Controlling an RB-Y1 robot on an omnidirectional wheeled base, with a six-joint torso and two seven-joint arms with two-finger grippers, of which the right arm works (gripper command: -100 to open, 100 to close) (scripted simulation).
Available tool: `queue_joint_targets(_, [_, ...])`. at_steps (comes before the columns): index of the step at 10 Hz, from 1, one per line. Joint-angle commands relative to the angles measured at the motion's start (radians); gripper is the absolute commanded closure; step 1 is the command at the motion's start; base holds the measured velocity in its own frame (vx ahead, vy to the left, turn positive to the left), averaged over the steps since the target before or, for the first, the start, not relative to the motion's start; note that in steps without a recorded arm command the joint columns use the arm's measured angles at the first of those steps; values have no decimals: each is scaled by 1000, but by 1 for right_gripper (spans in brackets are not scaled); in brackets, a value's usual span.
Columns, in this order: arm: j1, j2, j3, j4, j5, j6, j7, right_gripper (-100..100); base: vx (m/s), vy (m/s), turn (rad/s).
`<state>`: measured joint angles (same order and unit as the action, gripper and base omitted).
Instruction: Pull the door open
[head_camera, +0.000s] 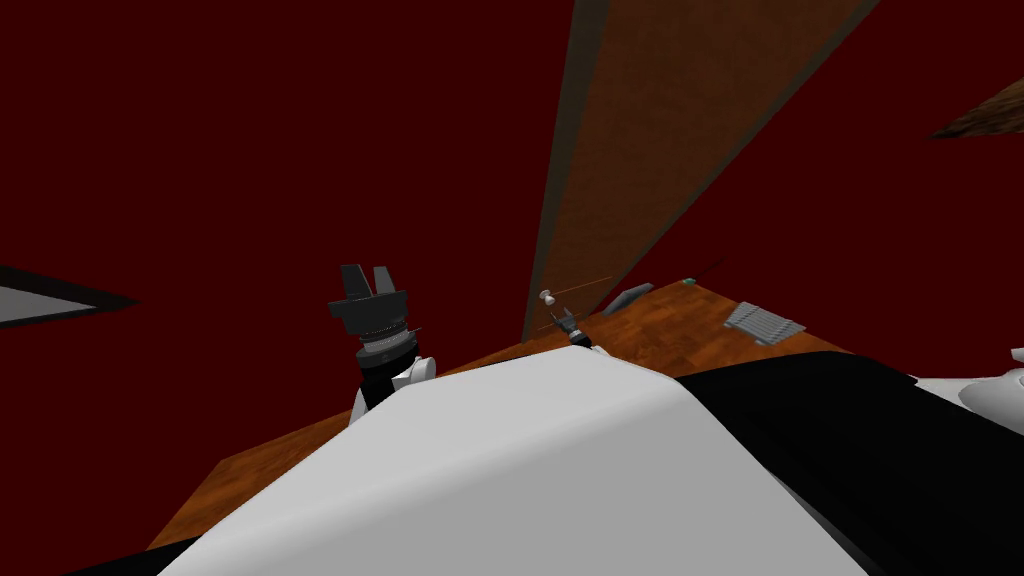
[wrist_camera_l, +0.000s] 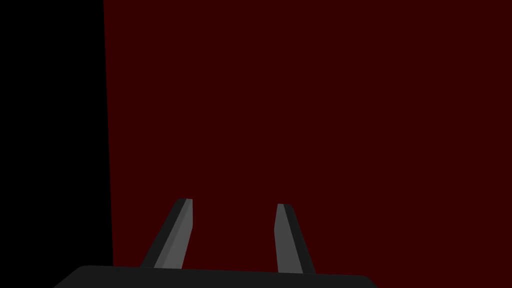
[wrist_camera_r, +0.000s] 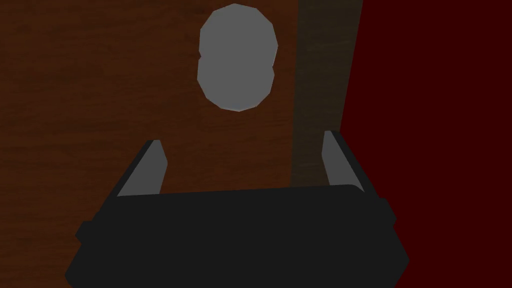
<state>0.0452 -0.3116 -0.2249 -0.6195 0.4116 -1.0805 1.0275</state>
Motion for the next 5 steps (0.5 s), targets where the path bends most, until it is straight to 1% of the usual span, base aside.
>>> queue_joint_targets(1, [-3,-4,-14,15,-12,-7,6,-100,219,17,151])
queue_joint_targets(3, [-3,-7,-29,28,-25,-13,12,-100,228,18,134])
queue_joint_targets(4, [-3,-9,-36,34,-31,-16,15,-100,182,26,113])
queue_joint_targets(5, [3,-6,-30,12,-26,-4,10,-100,80,7,19])
